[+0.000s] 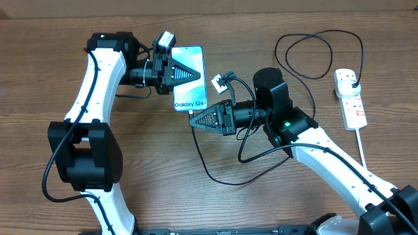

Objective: Plug charger to phone and switch on socket

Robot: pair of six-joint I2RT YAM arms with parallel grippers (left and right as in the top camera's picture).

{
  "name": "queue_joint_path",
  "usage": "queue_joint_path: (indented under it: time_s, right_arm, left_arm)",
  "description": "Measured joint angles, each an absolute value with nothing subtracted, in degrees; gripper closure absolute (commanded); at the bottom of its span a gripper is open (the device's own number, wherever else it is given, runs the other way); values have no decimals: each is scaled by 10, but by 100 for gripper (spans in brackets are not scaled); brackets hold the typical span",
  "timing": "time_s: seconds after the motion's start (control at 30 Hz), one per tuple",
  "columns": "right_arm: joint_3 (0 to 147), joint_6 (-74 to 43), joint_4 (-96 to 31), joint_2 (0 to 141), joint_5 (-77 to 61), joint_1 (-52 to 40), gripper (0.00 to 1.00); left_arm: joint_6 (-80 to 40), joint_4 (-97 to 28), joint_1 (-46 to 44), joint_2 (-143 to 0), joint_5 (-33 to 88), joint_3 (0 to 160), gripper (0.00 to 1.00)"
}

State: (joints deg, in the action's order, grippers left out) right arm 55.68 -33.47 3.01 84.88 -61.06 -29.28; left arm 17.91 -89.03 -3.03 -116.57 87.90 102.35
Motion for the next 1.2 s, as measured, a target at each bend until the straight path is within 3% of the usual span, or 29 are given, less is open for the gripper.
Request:
queue_joint_path:
  time_s: [1.2]
  right_arm:
    - [557, -377, 21, 849, -592, -293, 96]
  left_arm:
    - [179, -877, -30, -1166, 879, 1023, 96]
